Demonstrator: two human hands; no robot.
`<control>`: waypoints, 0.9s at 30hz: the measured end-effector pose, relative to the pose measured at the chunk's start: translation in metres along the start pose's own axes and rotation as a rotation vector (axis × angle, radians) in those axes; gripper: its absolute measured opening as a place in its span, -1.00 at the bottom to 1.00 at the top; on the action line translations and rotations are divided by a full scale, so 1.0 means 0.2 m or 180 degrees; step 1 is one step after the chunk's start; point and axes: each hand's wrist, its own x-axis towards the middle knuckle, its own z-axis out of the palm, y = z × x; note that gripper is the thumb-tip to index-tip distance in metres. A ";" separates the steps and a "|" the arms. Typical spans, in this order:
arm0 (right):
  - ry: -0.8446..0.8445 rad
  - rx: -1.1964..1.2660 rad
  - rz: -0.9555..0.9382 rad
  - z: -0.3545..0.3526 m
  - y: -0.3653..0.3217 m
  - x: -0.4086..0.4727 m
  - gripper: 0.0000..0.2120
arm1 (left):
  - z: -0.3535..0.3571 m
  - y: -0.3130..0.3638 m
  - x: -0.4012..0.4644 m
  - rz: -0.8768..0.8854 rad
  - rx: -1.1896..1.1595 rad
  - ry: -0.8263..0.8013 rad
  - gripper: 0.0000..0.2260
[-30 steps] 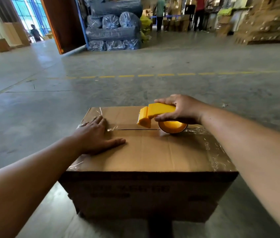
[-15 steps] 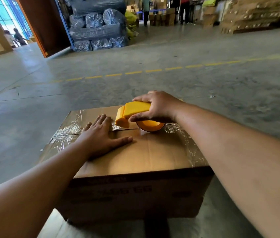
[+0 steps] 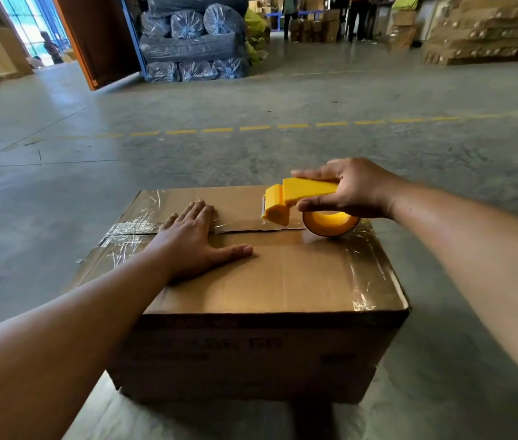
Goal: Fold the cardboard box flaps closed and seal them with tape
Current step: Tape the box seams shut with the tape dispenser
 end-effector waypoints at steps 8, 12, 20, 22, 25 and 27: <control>0.0063 0.0026 -0.0040 -0.04 0.06 -0.02 -0.36 | 0.00 0.01 -0.01 0.0023 -0.0001 0.0046 0.24; 0.0129 0.0096 -0.0027 -0.03 0.10 -0.04 -0.37 | 0.00 0.01 -0.01 0.0032 0.0040 0.0037 0.23; 0.0041 0.0049 -0.0018 -0.07 0.13 -0.06 -0.39 | 0.02 0.00 0.01 0.0012 -0.0010 0.0057 0.20; 0.0063 0.0067 0.0000 -0.07 0.13 -0.07 -0.41 | 0.02 0.00 0.01 0.0002 -0.0005 0.0049 0.20; 0.0146 0.0139 0.0026 -0.05 0.14 -0.07 -0.36 | 0.01 0.00 0.02 -0.0001 0.0017 0.0017 0.21; 0.0225 0.0170 0.0007 -0.03 0.16 -0.07 -0.31 | 0.01 0.01 0.01 0.0000 0.0040 -0.0034 0.21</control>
